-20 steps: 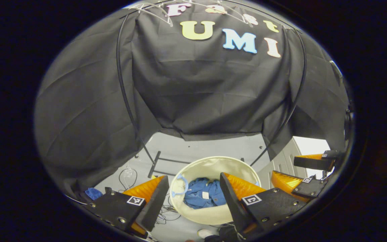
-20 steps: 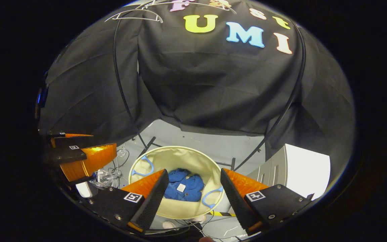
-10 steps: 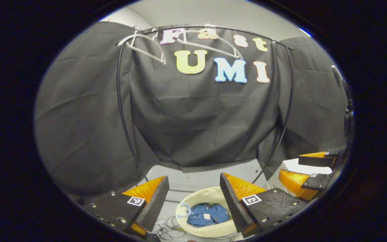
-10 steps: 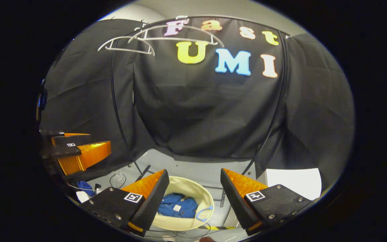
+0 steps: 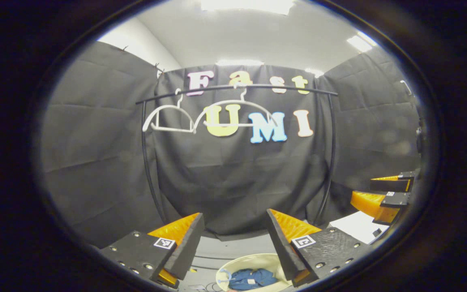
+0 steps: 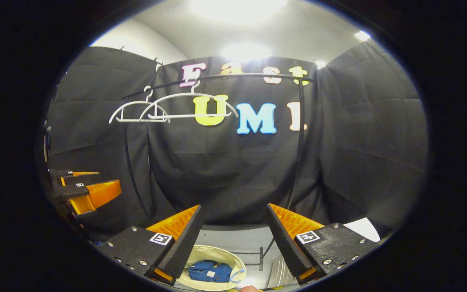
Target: Grasp the clothes on the hanger with both hands and then place them into the laundry hamper below.
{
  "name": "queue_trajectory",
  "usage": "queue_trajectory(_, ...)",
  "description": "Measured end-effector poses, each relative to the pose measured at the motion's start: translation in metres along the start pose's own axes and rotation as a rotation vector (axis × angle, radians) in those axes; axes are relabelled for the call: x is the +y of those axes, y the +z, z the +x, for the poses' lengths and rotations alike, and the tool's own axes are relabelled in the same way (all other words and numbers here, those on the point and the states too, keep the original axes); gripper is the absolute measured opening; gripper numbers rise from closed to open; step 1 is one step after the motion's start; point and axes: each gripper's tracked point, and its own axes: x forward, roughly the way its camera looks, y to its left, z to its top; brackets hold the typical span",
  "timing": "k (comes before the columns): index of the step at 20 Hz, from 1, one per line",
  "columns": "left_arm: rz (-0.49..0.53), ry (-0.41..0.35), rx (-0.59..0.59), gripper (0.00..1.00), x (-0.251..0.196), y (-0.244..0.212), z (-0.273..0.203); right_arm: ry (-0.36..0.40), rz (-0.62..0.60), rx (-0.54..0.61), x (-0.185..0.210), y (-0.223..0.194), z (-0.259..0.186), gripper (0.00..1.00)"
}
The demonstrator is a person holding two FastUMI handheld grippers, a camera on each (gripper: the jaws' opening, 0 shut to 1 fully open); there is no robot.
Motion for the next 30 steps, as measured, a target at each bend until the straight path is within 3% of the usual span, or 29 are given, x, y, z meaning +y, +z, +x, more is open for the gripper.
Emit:
queue_trajectory(5, 0.009, 0.004, -0.114, 0.89, -0.015, 0.052, -0.056, -0.024, 0.012, -0.114, -0.031, 0.041, -0.047, 0.95)
queue_trajectory(15, -0.005, 0.052, -0.160, 0.88, -0.028, 0.059, -0.113, -0.096, 0.015, -0.189, -0.079, 0.041, -0.103, 0.95)
queue_trajectory(30, -0.016, 0.083, -0.172, 0.88, -0.028, 0.069, -0.119, -0.088, -0.015, -0.211, -0.089, 0.055, -0.096, 0.95)
